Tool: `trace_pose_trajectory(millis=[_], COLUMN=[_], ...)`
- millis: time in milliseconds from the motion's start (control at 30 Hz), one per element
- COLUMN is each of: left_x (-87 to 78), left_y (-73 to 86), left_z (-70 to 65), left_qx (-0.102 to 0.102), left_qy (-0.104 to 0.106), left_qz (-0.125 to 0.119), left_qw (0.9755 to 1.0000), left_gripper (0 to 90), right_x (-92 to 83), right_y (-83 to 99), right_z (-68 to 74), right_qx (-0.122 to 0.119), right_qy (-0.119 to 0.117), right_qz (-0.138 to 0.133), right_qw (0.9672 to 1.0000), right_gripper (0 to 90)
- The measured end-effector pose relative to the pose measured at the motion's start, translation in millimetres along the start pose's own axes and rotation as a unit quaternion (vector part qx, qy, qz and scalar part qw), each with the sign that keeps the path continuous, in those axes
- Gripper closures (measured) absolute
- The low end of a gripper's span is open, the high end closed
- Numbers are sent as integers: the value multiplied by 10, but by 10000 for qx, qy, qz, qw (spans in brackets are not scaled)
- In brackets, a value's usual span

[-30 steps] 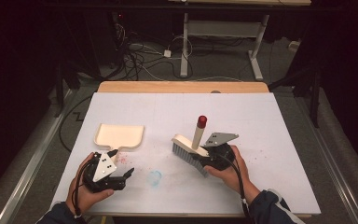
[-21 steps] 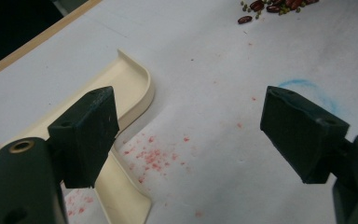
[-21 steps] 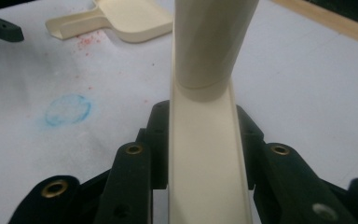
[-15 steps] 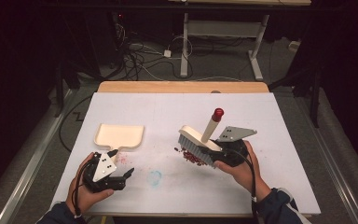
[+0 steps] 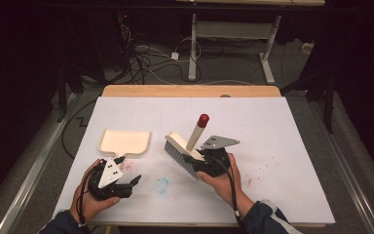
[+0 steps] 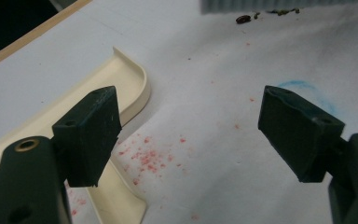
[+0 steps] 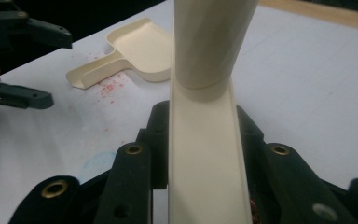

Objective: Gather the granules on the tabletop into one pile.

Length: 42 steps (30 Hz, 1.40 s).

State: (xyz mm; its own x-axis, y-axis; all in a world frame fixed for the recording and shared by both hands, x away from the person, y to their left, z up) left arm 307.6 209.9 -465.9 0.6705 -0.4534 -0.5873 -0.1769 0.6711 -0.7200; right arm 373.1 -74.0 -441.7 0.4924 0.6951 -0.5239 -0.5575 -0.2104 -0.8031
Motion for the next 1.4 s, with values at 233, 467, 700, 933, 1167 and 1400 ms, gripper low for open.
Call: trace_pose_trajectory(millis=[233,467,700,933,1167,1400], left_x=[5,20,51,72,113,115], left_y=[15,0,-1,8,12,34], left_z=[5,-11,-27,-10,-5,-1], left_qx=[-25,13,48,21,35,60], left_qy=[21,42,123,143,168,160], left_qz=[4,57,130,157,240,262], left_qw=[10000,10000,9998,9998,9996,9995], left_gripper=[209,208,205,205,205,204], right_x=[137,-8,-140,-217,82,405], right_y=[47,114,26,-316,-466,-379], right_z=[-269,-424,-301,-375,-645,-859], right_qx=[397,795,484,-645,-2145,-2305], right_qy=[726,769,687,463,506,-168], right_qz=[31,97,45,69,338,348], right_qw=[9966,9938,9965,9968,9748,9723], right_gripper=[675,674,674,674,674,675])
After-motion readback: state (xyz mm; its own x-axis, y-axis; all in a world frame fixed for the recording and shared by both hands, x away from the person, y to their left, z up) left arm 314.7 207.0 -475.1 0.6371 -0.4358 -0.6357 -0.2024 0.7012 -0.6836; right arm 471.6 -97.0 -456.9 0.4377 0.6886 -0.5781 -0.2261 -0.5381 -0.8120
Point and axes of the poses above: each handheld gripper's, and its own axes: x roughly forward along the jaws, y roughly out of its underside, z roughly to its left, the point moved 3 cm from there along x, roughly forward along the jaws, and after that the axes turned 11 degrees about x, right-handed, at the moved point
